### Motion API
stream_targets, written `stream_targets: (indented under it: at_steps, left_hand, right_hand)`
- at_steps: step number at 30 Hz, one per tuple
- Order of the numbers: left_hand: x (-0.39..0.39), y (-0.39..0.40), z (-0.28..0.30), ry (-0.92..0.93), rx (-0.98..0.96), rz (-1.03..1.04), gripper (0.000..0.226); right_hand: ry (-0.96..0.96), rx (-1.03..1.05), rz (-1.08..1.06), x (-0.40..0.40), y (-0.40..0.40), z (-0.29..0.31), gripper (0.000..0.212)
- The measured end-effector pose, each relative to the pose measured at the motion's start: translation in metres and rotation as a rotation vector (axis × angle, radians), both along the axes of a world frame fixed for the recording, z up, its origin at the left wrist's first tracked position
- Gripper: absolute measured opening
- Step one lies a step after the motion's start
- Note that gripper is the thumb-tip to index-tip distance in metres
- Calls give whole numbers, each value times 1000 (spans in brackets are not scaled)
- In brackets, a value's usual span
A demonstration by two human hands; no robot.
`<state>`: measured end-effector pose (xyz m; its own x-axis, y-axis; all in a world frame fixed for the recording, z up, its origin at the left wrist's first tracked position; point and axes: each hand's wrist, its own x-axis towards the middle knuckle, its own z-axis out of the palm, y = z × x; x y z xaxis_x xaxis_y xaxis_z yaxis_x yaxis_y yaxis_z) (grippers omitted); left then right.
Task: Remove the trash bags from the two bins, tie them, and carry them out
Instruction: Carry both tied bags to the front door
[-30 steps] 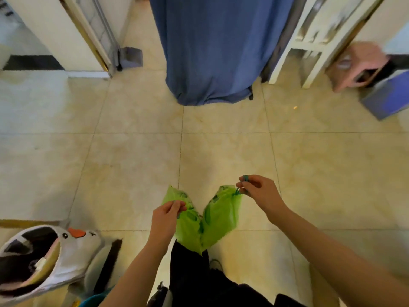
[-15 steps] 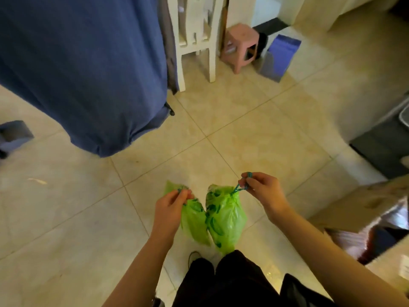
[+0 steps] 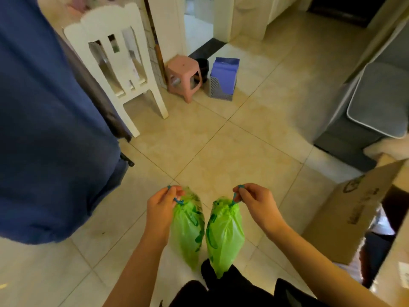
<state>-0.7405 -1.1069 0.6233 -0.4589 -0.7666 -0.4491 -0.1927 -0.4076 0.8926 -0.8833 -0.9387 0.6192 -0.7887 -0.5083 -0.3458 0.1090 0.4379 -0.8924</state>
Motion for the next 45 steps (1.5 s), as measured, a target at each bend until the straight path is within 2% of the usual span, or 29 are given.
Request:
stream_targets:
  at_steps: [15,20,27,34,38,45]
  left_hand:
    - [-299,-86,-13,108,44,-355,26]
    - [-410,-130,-10,52,-34,-568,35]
    - [-554,-153,4,48,-91,-794,27]
    - [-707,-161,-8,68,-63,-769,26]
    - [-799,-165,-6,64,-47,-661,28]
    - [-950,-175,-2,34,-81,-631,28]
  right_hand:
    - [34,4,-371,-249,-57,3,28]
    - [32,-4,-532,-339,-84,2,28]
    - [25,-68,-683,-465,-112,8,28]
    - [16,-116,-720,-609,-120,5,25]
    - [-8,-99,-661,-698,-124,11,27]
    - [-1,-71,-567,-857,-131,28,30]
